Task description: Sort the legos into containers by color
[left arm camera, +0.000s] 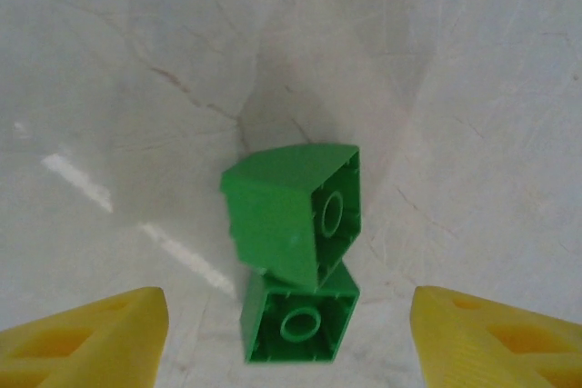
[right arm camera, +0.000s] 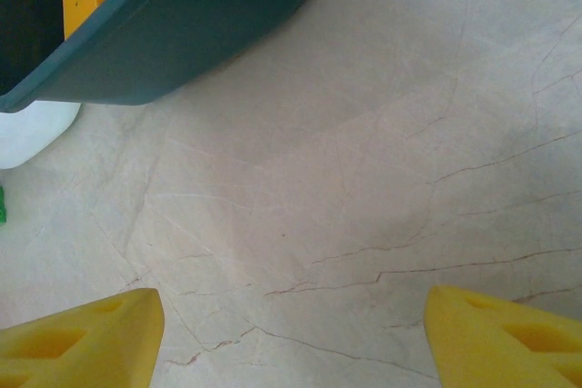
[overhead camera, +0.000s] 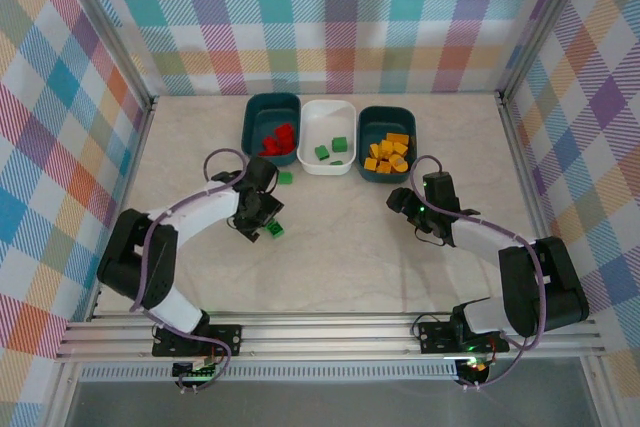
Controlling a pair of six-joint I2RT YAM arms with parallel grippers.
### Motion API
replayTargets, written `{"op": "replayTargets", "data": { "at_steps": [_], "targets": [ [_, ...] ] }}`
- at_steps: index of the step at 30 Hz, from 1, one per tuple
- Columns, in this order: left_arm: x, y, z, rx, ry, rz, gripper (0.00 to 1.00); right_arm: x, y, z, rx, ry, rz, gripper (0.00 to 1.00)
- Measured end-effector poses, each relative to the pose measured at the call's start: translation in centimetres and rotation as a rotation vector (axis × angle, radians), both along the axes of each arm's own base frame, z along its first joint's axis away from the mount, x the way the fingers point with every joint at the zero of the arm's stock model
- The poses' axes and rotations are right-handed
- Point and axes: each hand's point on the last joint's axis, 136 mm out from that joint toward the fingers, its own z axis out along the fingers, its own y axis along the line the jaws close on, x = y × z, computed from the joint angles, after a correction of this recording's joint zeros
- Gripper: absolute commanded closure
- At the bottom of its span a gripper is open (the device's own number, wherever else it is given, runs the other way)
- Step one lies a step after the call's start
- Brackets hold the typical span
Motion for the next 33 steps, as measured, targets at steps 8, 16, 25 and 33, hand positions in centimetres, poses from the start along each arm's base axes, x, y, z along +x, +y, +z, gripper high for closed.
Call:
{"op": "replayTargets", "data": {
  "at_steps": [8, 16, 25, 33],
  "targets": [
    [0.6, 0.3, -1.8, 0.038, 0.033, 0.010, 0.34, 0.0, 0.1, 0.0, 0.000, 0.000, 0.002, 0.25],
    [0.7, 1.3, -3.0, 0.066, 0.104, 0.020, 0.61, 0.0, 0.2, 0.0, 0.000, 0.000, 0.005, 0.25],
    [4.0, 0.9, -1.6, 0.071, 0.016, -0.023, 0.66, 0.0, 0.2, 0.0, 0.001, -0.001, 0.005, 0.25],
    [10.1, -2.5, 6.1, 0.019, -0.190, -0.104, 0.65, 0.0, 0.2, 0.0, 0.001, -0.001, 0.005, 0.25]
  ]
}}
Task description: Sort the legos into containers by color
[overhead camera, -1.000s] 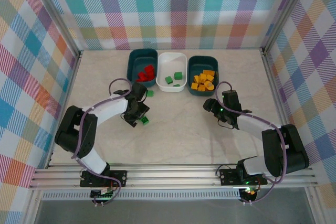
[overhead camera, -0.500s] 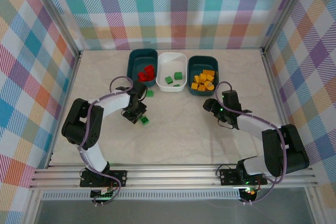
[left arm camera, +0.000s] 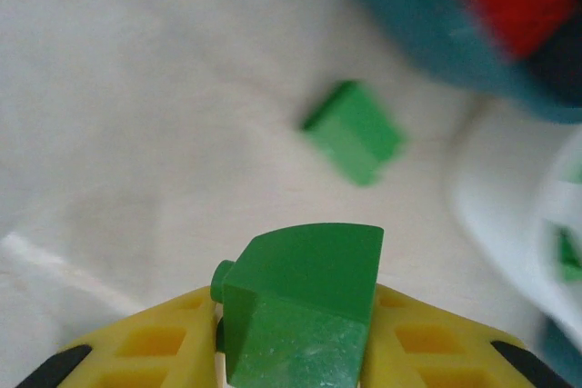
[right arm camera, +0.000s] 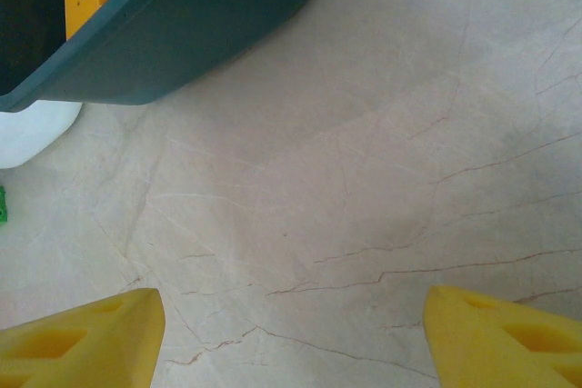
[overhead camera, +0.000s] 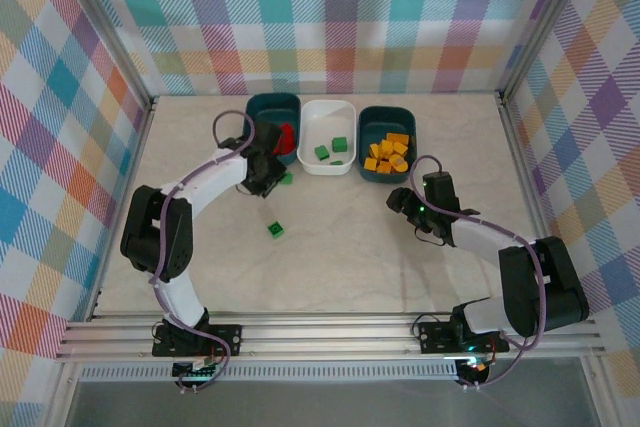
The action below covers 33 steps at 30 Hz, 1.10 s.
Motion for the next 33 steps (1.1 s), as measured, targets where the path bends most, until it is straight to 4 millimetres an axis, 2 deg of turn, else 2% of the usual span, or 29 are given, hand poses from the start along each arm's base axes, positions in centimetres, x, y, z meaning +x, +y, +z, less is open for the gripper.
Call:
{"op": "replayTargets", "data": {
  "at_steps": [3, 5, 9, 12, 14, 16, 19, 24, 30, 33],
  "targets": [
    [3.2, -2.6, 2.9, -0.042, -0.078, -0.055, 0.64, 0.0, 0.0, 0.0, 0.000, 0.000, 0.000, 0.25],
    [5.5, -4.6, 3.3, -0.073, -0.101, -0.104, 0.63, 0.0, 0.0, 0.0, 0.000, 0.000, 0.000, 0.25],
    [10.0, -9.4, 1.4, -0.133, -0.108, -0.229, 0.62, 0.0, 0.0, 0.0, -0.001, 0.000, 0.000, 0.25],
    [12.1, -12.3, -0.9, -0.139, -0.099, -0.312, 0.56, 0.0, 0.0, 0.0, -0.001, 0.000, 0.000, 0.25],
    [12.5, -13.4, -2.0, -0.130, -0.090, -0.354, 0.47, 0.0, 0.0, 0.0, -0.002, -0.001, 0.001, 0.25],
    [12.4, -14.1, -2.4, -0.124, -0.080, -0.384, 0.32, 0.0, 0.0, 0.0, -0.003, -0.002, 0.001, 0.24],
    [12.1, -14.4, -1.8, -0.120, -0.078, -0.409, 0.22, 0.0, -0.1, 0.0, -0.004, -0.003, 0.000, 0.24],
    [11.6, -13.9, -0.1, -0.066, -0.108, -0.447, 0.20, 0.0, -0.1, 0.0, -0.004, -0.003, 0.000, 0.24],
    [6.6, -8.3, 2.1, 0.140, -0.096, -0.502, 0.22, 0.0, 0.0, 0.1, -0.002, -0.003, 0.002, 0.24],
    [4.4, -5.9, 2.0, 0.252, -0.091, -0.585, 0.22, 0.0, 0.1, 0.1, 0.002, -0.002, 0.005, 0.24]
  ]
}}
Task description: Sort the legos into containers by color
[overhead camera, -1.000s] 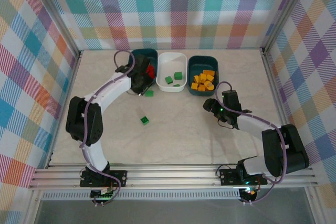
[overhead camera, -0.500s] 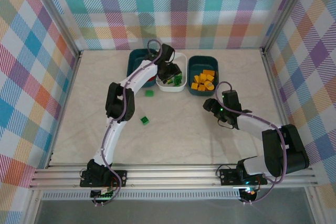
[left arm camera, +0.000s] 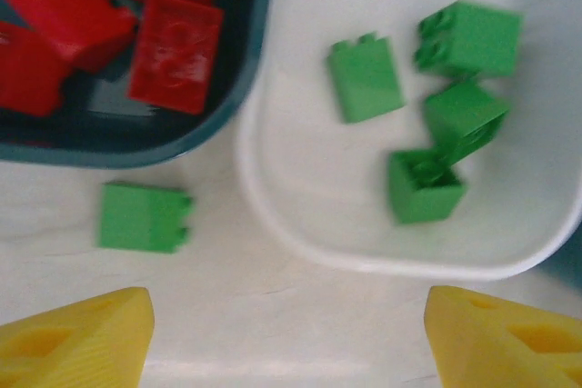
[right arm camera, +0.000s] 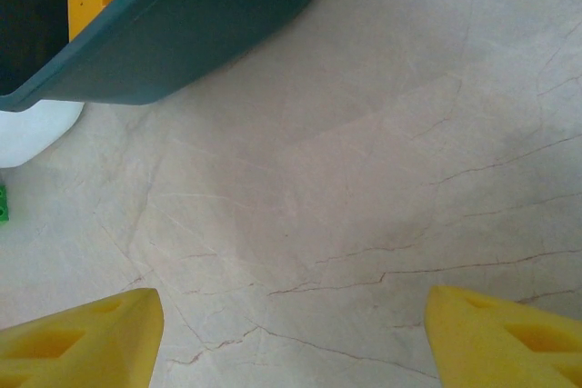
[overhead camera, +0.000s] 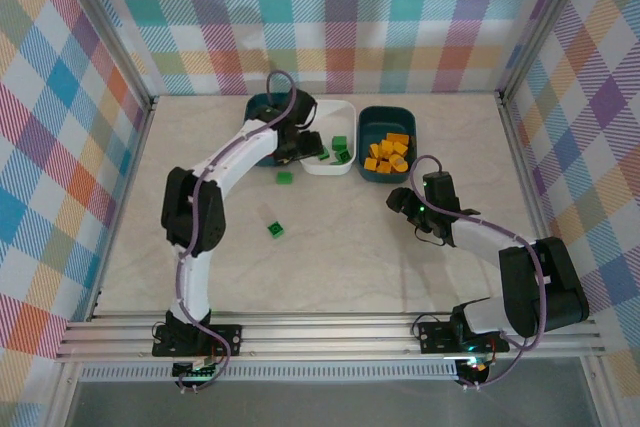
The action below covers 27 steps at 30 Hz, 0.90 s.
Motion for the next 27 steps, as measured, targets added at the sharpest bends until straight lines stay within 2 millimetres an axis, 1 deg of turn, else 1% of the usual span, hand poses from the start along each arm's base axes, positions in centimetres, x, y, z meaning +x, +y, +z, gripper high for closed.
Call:
{"op": "replayTargets", "data": {
  "at_steps": [2, 4, 6, 9, 11, 15, 19, 21, 24, 27],
  "targets": [
    [-1.1, 1.3, -1.3, 0.073, 0.009, -0.048, 0.23, 0.0, 0.1, 0.0, 0.006, 0.002, 0.005, 0.24],
    [-2.1, 2.6, -3.4, 0.153, 0.042, -0.089, 0.24, -0.1, 0.3, -0.1, 0.015, 0.005, 0.011, 0.24],
    [-2.7, 3.4, -5.3, 0.208, 0.068, -0.120, 0.23, -0.1, 0.5, -0.2, 0.019, 0.008, 0.015, 0.24],
    [-2.7, 3.7, -7.2, 0.240, 0.079, -0.154, 0.24, -0.1, 0.5, -0.5, 0.021, 0.017, 0.018, 0.24],
    [-2.1, 3.7, -8.1, 0.246, 0.067, -0.169, 0.24, -0.1, 0.5, -0.5, 0.020, 0.018, 0.019, 0.24],
    [-1.0, 3.4, -9.2, 0.251, 0.035, -0.189, 0.26, -0.1, 0.5, -0.5, 0.020, 0.018, 0.019, 0.24],
    [0.0, 3.7, -10.1, 0.275, 0.026, -0.182, 0.30, -0.1, 0.5, -0.6, 0.020, 0.019, 0.019, 0.24],
    [0.2, 3.8, -10.2, 0.277, 0.024, -0.178, 0.33, -0.1, 0.5, -0.6, 0.020, 0.019, 0.019, 0.24],
    [0.5, 4.0, -10.1, 0.287, 0.012, -0.168, 0.39, -0.1, 0.5, -0.6, 0.020, 0.019, 0.019, 0.24],
    [0.6, 4.3, -10.1, 0.298, 0.006, -0.156, 0.50, -0.1, 0.5, -0.5, 0.021, 0.018, 0.019, 0.24]
  ]
}}
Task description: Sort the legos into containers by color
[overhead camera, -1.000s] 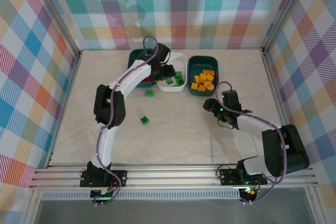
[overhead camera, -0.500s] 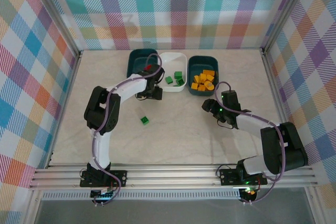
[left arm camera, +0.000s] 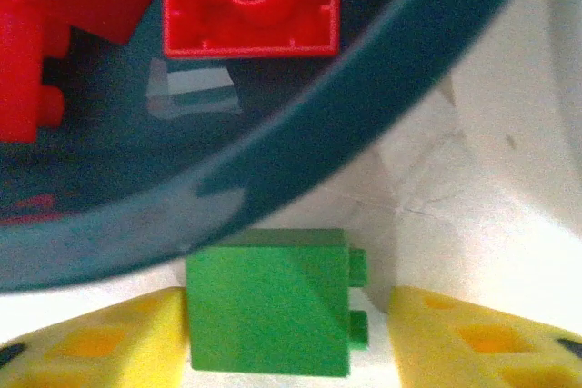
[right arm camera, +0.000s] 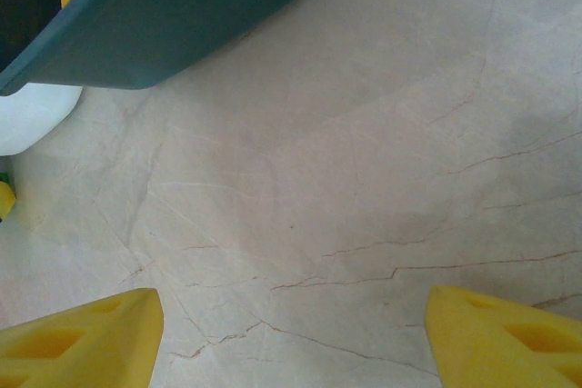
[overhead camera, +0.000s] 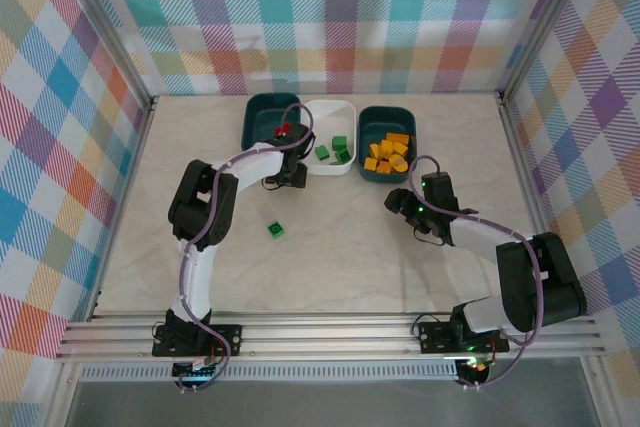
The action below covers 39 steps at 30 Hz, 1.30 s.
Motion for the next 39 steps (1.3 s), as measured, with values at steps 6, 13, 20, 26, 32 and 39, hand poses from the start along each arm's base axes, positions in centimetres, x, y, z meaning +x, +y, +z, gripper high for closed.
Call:
{"op": "replayTargets", "data": {
  "at_steps": [6, 13, 20, 26, 32, 39],
  "targets": [
    [0.0, 0.0, 0.2, 0.000, -0.013, 0.001, 0.60, 0.1, 0.0, 0.1, 0.001, -0.004, 0.000, 0.24],
    [-3.0, -1.3, 4.6, -0.034, -0.053, -0.049, 0.59, 0.2, 0.0, 0.0, 0.000, -0.002, 0.000, 0.24],
    [-1.8, -5.6, 13.9, -0.202, -0.227, -0.112, 0.61, 0.1, 0.2, -0.7, 0.000, 0.023, 0.004, 0.24],
    [3.6, -9.7, 12.6, -0.264, -0.222, -0.091, 0.60, 0.2, 0.2, -0.7, -0.001, 0.021, 0.004, 0.24],
    [6.9, -12.7, 7.4, -0.302, -0.143, -0.044, 0.51, 0.2, 0.2, -0.5, 0.001, 0.014, 0.004, 0.24],
    [6.8, -13.2, 6.0, -0.314, -0.091, -0.003, 0.23, 0.3, 0.2, -0.1, 0.003, 0.006, 0.005, 0.23]
  ]
}}
